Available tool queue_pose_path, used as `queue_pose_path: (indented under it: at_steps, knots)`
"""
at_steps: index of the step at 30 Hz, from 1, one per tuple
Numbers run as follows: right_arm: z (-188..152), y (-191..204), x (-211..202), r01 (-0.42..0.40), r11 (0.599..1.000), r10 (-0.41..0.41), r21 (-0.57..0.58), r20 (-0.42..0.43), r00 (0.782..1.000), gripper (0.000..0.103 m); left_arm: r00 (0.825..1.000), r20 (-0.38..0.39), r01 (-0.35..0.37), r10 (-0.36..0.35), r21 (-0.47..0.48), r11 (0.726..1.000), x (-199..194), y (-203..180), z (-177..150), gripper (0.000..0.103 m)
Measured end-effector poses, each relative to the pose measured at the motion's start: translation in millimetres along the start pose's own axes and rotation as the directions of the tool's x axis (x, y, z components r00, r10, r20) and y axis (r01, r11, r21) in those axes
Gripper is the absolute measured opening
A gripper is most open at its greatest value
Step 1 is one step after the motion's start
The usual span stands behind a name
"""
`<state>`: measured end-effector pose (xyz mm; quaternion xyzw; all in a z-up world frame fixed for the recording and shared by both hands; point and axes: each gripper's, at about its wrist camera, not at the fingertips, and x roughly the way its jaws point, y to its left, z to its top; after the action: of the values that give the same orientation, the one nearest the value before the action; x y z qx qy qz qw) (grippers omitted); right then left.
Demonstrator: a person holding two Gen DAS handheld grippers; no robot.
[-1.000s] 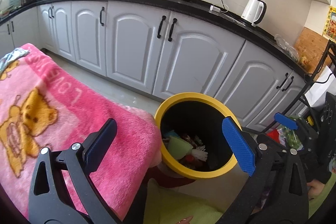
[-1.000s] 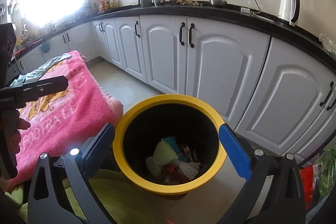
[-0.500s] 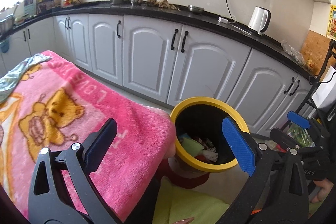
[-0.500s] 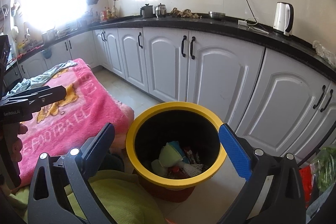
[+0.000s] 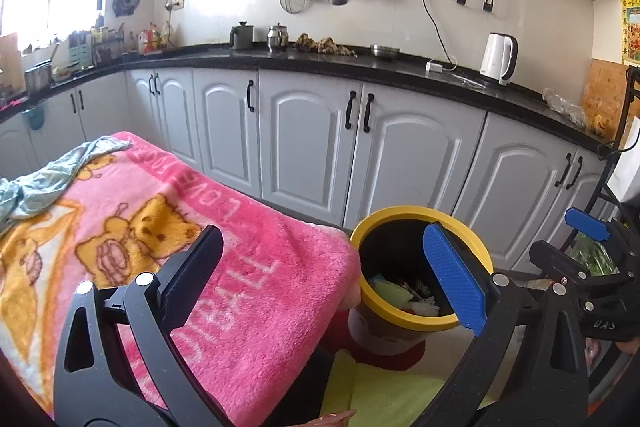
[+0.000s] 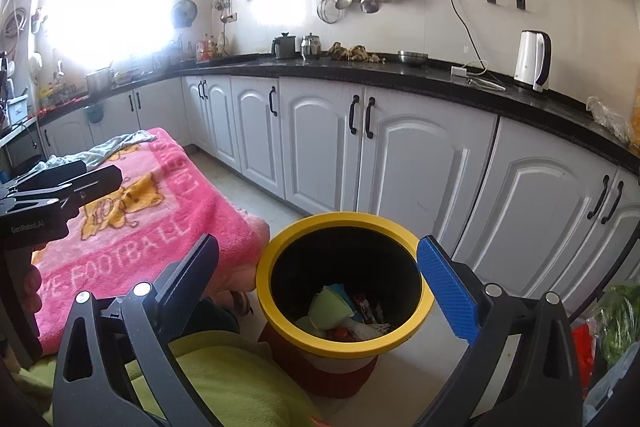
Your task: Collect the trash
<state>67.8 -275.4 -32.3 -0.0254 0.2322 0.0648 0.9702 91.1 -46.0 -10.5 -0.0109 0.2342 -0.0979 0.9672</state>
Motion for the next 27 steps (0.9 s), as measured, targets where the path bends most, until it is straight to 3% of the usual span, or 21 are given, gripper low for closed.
queue_pose_path:
  at_steps: [10, 17, 20, 23, 27]
  knots:
    - [-6, 18, -26, 0.018, 1.0, -0.017, -0.009, 0.096, 0.995, 0.097, 0.996, 0.085, 0.006, -0.005, -0.004, 1.0, -23, -1, -10, 0.092]
    - [-11, 28, -52, 0.063, 0.998, -0.062, 0.0, 0.208, 0.976, 0.097, 0.987, 0.157, 0.016, -0.016, -0.001, 1.0, -39, -1, -21, 0.092]
    - [-12, 29, -58, 0.061, 0.998, -0.06, 0.004, 0.234, 0.97, 0.097, 0.983, 0.183, 0.019, -0.016, -0.016, 1.0, -46, 2, -23, 0.092]
    - [-15, 30, -65, 0.068, 0.998, -0.069, 0.013, 0.252, 0.965, 0.097, 0.981, 0.193, -0.023, 0.027, -0.02, 1.0, -49, 0, -24, 0.092]
    - [-19, 34, -69, 0.085, 0.996, -0.084, 0.008, 0.271, 0.959, 0.097, 0.979, 0.203, -0.011, 0.015, -0.024, 1.0, -52, 0, -26, 0.092]
